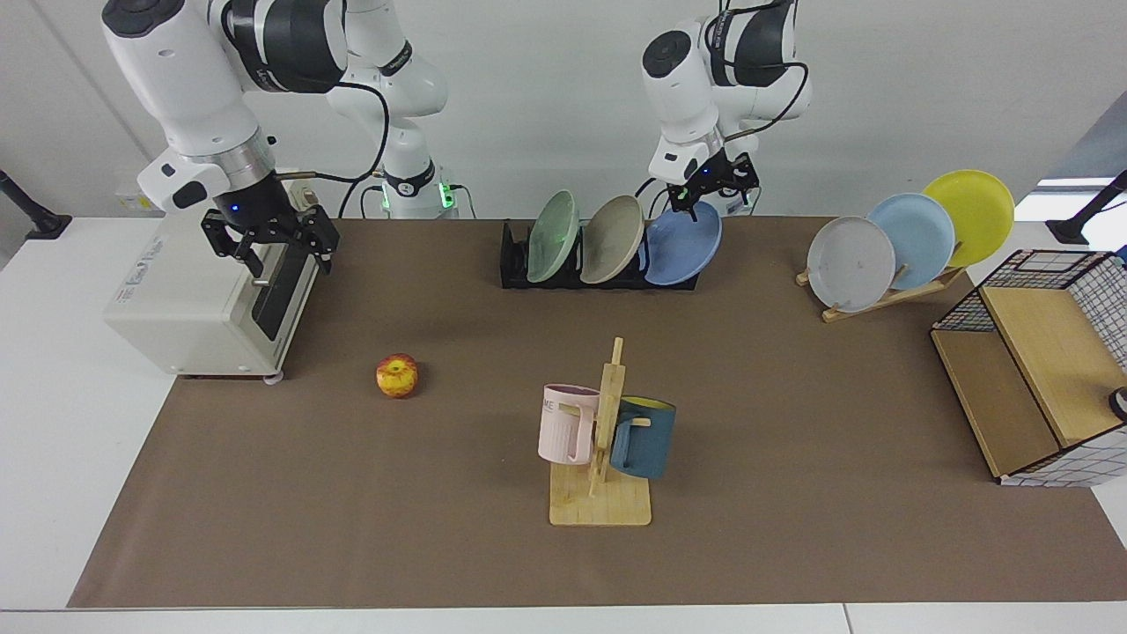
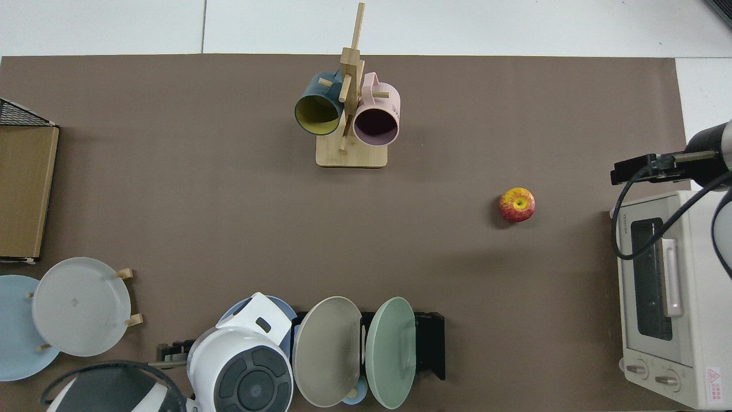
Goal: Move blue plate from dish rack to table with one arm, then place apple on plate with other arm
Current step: 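Lower the left gripper onto the blue plate in the dish rack and grasp it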
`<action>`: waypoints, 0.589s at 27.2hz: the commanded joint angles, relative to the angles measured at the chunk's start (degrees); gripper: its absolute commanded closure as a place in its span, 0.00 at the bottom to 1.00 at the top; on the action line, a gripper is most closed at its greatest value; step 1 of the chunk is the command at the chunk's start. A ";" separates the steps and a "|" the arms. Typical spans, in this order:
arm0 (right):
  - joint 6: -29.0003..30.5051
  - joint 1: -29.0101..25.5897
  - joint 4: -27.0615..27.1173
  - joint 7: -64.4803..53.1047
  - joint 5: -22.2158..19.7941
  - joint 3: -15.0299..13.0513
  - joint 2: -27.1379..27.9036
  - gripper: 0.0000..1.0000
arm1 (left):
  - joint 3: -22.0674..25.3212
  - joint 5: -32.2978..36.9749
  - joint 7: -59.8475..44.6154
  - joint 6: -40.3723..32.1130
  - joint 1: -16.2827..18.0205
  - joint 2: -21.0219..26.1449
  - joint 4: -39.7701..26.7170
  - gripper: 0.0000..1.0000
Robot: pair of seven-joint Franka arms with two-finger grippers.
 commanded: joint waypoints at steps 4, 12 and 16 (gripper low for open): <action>1.11 -0.11 -1.56 1.24 -0.31 0.32 -1.35 0.00 | -2.76 0.04 -5.64 7.72 -1.81 -2.23 -9.98 0.00; 1.11 -0.11 -1.56 1.24 -0.31 0.32 -1.35 0.00 | -2.59 -0.49 -2.57 7.46 -0.67 -2.05 -9.89 0.00; 1.11 -0.11 -1.56 1.24 -0.31 0.32 -1.35 0.00 | -2.59 -0.58 -2.48 7.37 -0.22 -2.05 -9.62 0.00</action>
